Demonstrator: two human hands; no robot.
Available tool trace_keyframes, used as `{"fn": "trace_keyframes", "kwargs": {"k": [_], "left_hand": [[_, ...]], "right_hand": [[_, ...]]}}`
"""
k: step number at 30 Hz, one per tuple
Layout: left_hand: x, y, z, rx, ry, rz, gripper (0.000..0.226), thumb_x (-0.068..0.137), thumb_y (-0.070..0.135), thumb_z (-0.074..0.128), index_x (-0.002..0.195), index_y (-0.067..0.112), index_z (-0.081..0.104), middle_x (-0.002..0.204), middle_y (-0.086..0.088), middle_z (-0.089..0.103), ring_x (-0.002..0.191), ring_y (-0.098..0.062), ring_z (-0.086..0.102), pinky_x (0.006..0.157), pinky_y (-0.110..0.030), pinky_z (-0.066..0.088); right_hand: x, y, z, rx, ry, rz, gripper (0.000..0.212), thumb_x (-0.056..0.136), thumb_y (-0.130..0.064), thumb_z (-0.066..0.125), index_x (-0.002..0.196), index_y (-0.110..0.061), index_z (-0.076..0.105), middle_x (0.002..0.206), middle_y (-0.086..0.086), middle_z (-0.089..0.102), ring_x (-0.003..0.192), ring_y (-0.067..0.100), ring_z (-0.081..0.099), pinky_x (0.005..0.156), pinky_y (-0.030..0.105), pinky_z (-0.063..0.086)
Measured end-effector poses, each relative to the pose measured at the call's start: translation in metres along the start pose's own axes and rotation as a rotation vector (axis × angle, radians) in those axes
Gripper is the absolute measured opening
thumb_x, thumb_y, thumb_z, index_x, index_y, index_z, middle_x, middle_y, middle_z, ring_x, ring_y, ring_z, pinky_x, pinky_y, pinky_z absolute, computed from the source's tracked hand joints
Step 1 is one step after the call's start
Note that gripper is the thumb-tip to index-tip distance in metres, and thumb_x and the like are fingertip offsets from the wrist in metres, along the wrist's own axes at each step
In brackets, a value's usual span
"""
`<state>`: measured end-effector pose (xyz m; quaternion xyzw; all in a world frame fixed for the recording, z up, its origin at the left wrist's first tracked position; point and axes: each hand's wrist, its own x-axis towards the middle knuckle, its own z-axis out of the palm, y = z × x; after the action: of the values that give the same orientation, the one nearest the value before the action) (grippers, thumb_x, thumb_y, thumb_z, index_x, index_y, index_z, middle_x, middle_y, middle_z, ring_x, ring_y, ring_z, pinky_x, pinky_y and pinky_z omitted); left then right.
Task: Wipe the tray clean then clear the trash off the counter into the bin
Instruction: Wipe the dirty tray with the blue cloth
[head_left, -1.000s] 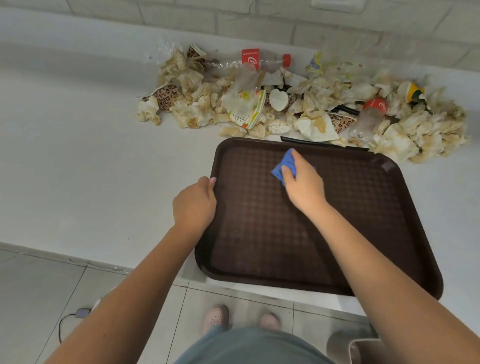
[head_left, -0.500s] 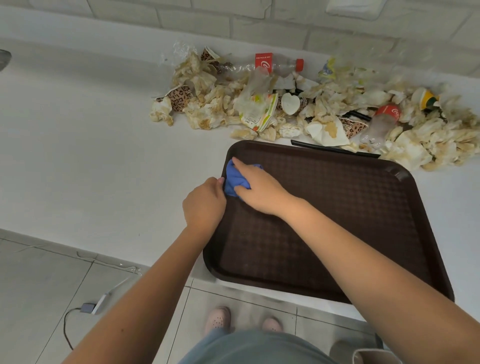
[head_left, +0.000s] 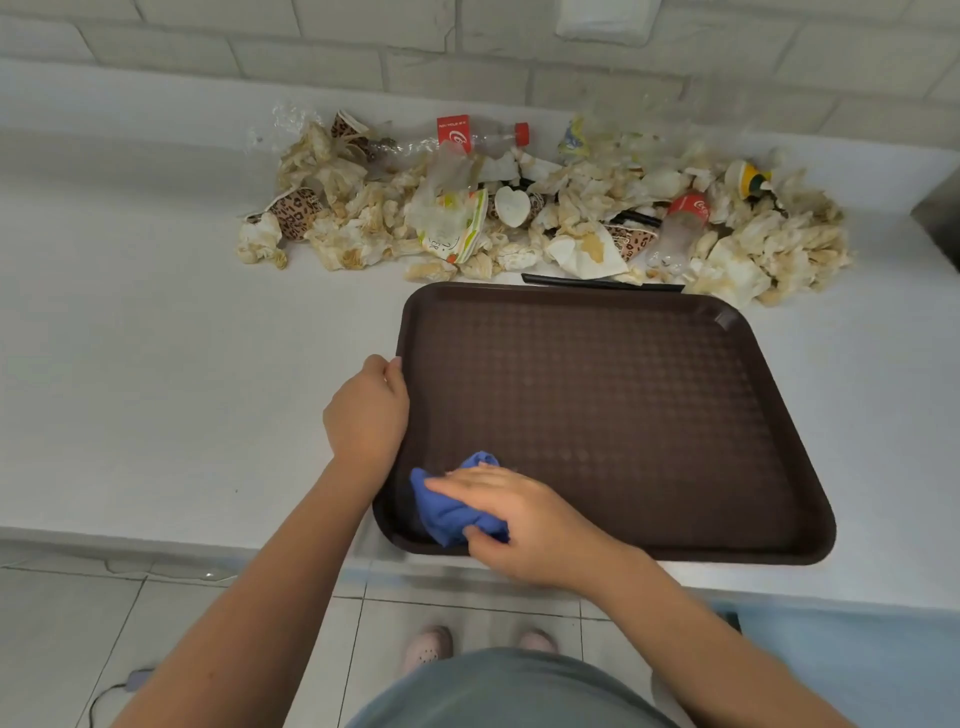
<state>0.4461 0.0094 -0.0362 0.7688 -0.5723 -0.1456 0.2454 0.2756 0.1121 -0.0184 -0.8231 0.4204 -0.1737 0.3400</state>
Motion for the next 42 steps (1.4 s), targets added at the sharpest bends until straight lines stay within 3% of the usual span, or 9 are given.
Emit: {"fn": "trace_keyframes", "kwargs": {"k": [9, 18, 24, 26, 30, 35, 38, 41, 42], "left_hand": [[-0.001, -0.001, -0.002, 0.104, -0.042, 0.095, 0.038, 0.101, 0.036, 0.029, 0.089, 0.007, 0.052, 0.073, -0.008, 0.058, 0.063, -0.024, 0.052, 0.06, -0.033, 0.04], [-0.004, 0.0, -0.009, 0.189, -0.042, 0.157, 0.036, 0.102, 0.03, 0.028, 0.088, 0.004, 0.05, 0.068, -0.008, 0.052, 0.059, -0.025, 0.047, 0.057, -0.032, 0.034], [-0.008, 0.024, -0.008, 0.438, 0.103, 0.289, 0.034, 0.087, 0.002, 0.051, 0.121, 0.001, 0.05, 0.103, -0.028, 0.048, 0.087, -0.043, 0.046, 0.068, -0.046, 0.036], [-0.021, 0.056, 0.002, 0.307, 0.124, 0.407, 0.039, 0.081, 0.001, 0.059, 0.12, 0.002, 0.055, 0.109, -0.027, 0.049, 0.094, -0.044, 0.046, 0.075, -0.05, 0.039], [-0.083, 0.157, 0.029, -0.247, -0.267, 0.564, 0.017, 0.09, 0.026, 0.058, 0.095, 0.015, 0.071, 0.095, -0.005, 0.063, 0.093, -0.026, 0.057, 0.088, -0.038, 0.045], [-0.158, 0.284, 0.089, -0.518, -0.984, 0.222, 0.046, 0.093, 0.05, 0.046, 0.125, 0.019, 0.057, 0.117, 0.004, 0.061, 0.107, -0.015, 0.057, 0.098, -0.032, 0.045], [-0.178, 0.329, 0.131, -0.656, -1.166, 0.06, 0.045, 0.092, 0.051, 0.048, 0.12, 0.018, 0.059, 0.109, 0.002, 0.066, 0.1, -0.017, 0.061, 0.089, -0.032, 0.049], [-0.188, 0.364, 0.157, -0.736, -1.1, -0.015, 0.033, 0.089, 0.043, 0.059, 0.105, 0.015, 0.063, 0.095, 0.001, 0.067, 0.083, -0.013, 0.059, 0.075, -0.027, 0.048], [-0.191, 0.374, 0.164, -0.743, -1.066, -0.026, 0.031, 0.087, 0.041, 0.062, 0.102, 0.014, 0.063, 0.093, 0.001, 0.066, 0.08, -0.012, 0.058, 0.073, -0.026, 0.047]], "right_hand": [[-0.092, 0.045, -0.036, -0.1, 0.436, 0.48, 0.049, 0.089, -0.013, 0.053, 0.136, -0.027, 0.047, 0.129, -0.017, 0.048, 0.124, 0.004, 0.044, 0.096, 0.002, 0.024], [-0.124, 0.059, -0.062, -0.117, 0.725, 0.81, 0.049, 0.093, -0.012, 0.052, 0.141, -0.017, 0.042, 0.141, 0.003, 0.048, 0.127, 0.022, 0.046, 0.098, 0.021, 0.03], [-0.138, 0.054, -0.083, 0.287, 1.016, 0.762, 0.045, 0.093, -0.008, 0.052, 0.136, -0.023, 0.047, 0.128, -0.004, 0.054, 0.115, 0.009, 0.049, 0.089, 0.01, 0.038], [-0.146, 0.057, -0.1, 0.639, 1.125, 0.774, 0.04, 0.094, -0.01, 0.051, 0.13, -0.026, 0.054, 0.117, -0.001, 0.06, 0.11, 0.018, 0.056, 0.085, 0.022, 0.045], [-0.168, 0.069, -0.137, 0.993, 1.095, 0.701, 0.035, 0.093, -0.012, 0.051, 0.125, -0.025, 0.058, 0.114, -0.002, 0.062, 0.101, 0.013, 0.063, 0.075, 0.027, 0.054], [-0.21, 0.102, -0.198, 0.896, 0.997, 0.711, 0.035, 0.095, -0.013, 0.049, 0.125, -0.028, 0.058, 0.091, -0.005, 0.062, 0.088, 0.009, 0.06, 0.083, 0.031, 0.049], [-0.234, 0.128, -0.232, 0.945, 1.005, 0.705, 0.036, 0.094, -0.014, 0.048, 0.127, -0.025, 0.057, 0.092, 0.006, 0.064, 0.088, 0.016, 0.061, 0.083, 0.038, 0.05], [-0.256, 0.159, -0.257, 1.126, 0.952, 0.716, 0.05, 0.095, -0.027, 0.047, 0.127, 0.011, 0.047, 0.121, 0.035, 0.053, 0.088, 0.028, 0.061, 0.07, 0.035, 0.052], [-0.263, 0.169, -0.264, 1.179, 0.923, 0.714, 0.056, 0.096, -0.034, 0.046, 0.118, 0.018, 0.048, 0.1, 0.021, 0.049, 0.084, 0.029, 0.06, 0.065, 0.033, 0.053]]}}
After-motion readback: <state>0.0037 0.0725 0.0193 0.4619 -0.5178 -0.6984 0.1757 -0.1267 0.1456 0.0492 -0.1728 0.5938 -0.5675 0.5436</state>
